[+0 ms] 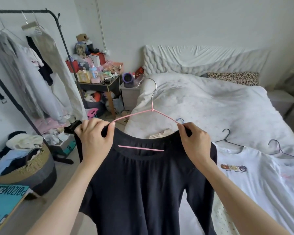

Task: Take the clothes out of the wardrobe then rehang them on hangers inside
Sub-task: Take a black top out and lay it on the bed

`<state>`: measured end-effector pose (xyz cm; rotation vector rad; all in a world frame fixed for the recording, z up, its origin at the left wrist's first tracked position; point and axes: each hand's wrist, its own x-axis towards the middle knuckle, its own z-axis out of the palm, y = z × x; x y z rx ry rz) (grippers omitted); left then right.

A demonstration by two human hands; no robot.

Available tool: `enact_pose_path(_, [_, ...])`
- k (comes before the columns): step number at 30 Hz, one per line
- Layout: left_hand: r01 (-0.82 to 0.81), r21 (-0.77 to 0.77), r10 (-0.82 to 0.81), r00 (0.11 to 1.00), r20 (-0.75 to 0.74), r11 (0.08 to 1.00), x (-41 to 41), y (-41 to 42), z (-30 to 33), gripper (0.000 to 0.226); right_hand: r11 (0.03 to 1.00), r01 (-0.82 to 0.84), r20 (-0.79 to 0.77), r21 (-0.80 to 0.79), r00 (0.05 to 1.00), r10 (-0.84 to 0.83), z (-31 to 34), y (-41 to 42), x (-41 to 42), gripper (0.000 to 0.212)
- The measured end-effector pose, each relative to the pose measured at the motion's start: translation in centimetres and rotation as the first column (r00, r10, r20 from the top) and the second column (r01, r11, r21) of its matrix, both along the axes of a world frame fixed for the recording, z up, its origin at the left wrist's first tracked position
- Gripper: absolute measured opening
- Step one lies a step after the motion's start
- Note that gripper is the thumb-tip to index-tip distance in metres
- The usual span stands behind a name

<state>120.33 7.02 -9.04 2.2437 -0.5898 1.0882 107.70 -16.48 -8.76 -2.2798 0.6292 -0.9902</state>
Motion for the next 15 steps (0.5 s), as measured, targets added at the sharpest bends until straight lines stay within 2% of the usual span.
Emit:
enact_pose_path(7, [0.134, 0.100, -0.110, 0.971, -0.210, 0.986, 10.8, -4.4, -3.9, 0.043, 0.997, 0.064, -0.151, 0.035, 0.987, -0.058, -3.1, -4.2, 9.3, 0.032])
enact_pose_path(12, [0.178, 0.188, -0.098, 0.922, -0.374, 0.966, 17.8, -9.2, -9.4, 0.021, 0.991, 0.080, -0.263, 0.106, 0.964, -0.050, -8.7, -8.7, 16.0, 0.033])
enact_pose_path(15, [0.171, 0.203, -0.065, 0.895, -0.442, 0.964, 21.6, -12.2, -12.8, 0.018, 0.985, 0.098, -0.301, 0.141, 0.952, -0.052, -12.4, -11.3, 19.7, 0.033])
